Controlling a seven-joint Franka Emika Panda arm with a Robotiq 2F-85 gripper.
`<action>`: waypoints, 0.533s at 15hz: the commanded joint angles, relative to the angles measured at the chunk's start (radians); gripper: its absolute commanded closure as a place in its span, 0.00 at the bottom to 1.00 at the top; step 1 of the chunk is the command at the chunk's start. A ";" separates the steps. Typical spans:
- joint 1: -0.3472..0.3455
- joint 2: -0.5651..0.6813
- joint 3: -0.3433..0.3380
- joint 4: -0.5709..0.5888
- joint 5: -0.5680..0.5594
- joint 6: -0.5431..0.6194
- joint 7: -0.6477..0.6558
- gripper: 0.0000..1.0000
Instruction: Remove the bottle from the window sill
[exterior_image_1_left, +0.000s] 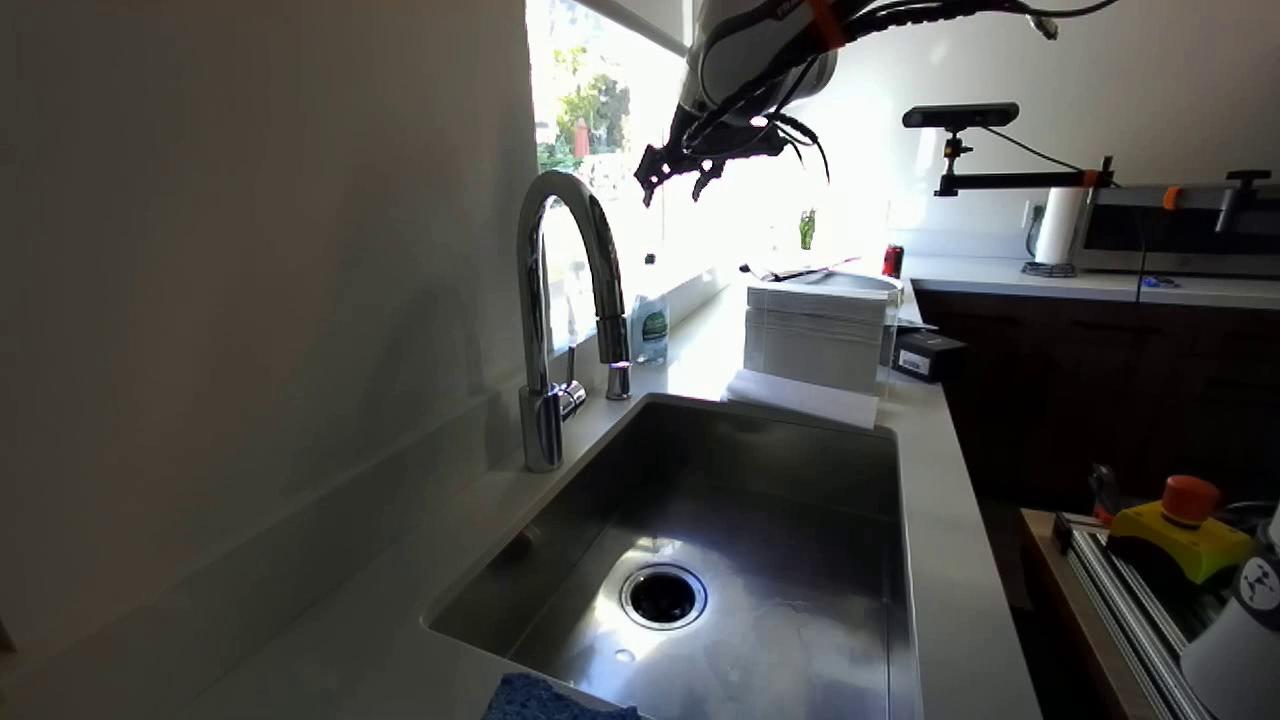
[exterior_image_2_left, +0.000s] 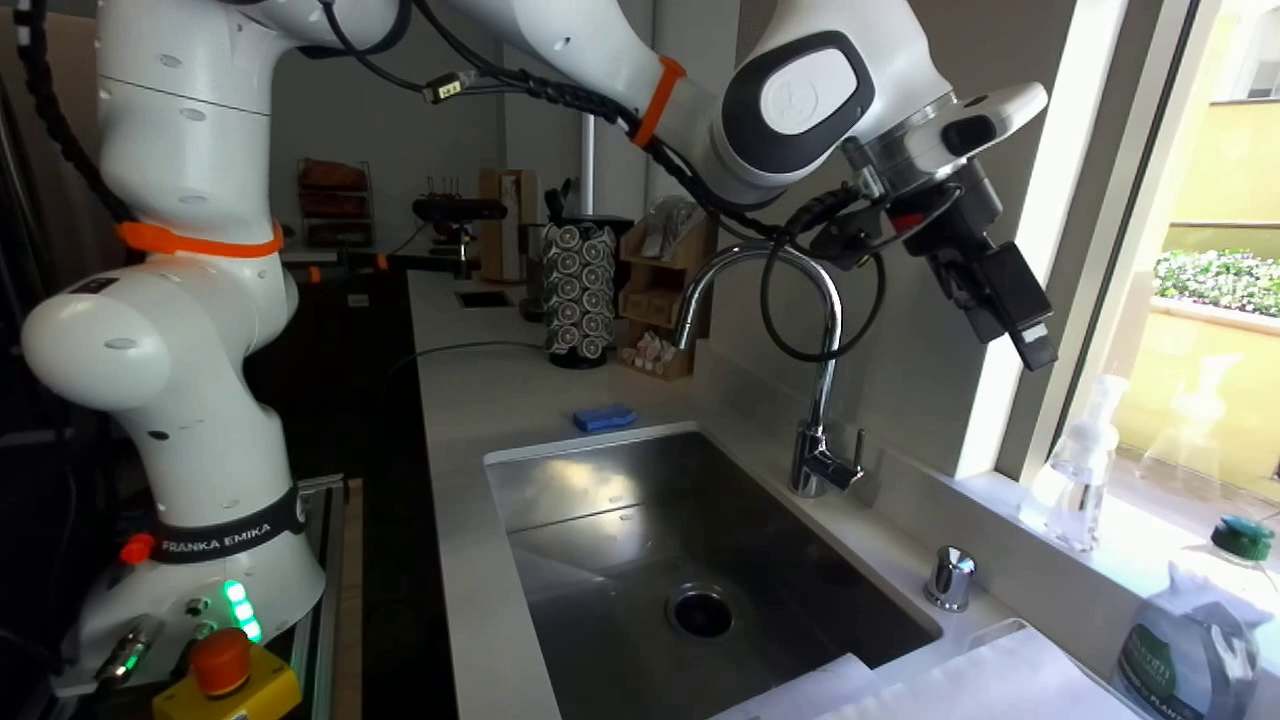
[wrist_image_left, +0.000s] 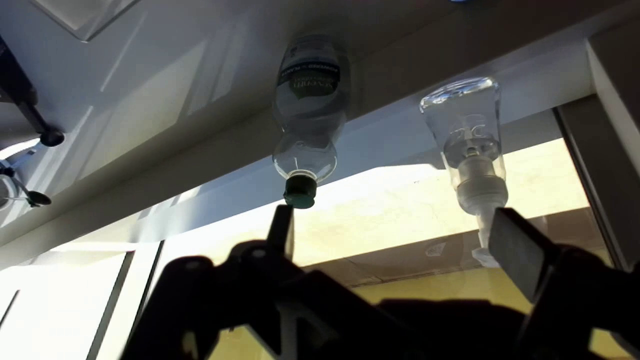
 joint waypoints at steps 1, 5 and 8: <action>0.027 0.012 -0.031 0.012 0.015 0.000 -0.009 0.00; 0.017 0.080 -0.014 0.092 0.082 -0.062 -0.066 0.00; 0.005 0.134 0.006 0.170 0.165 -0.155 -0.147 0.00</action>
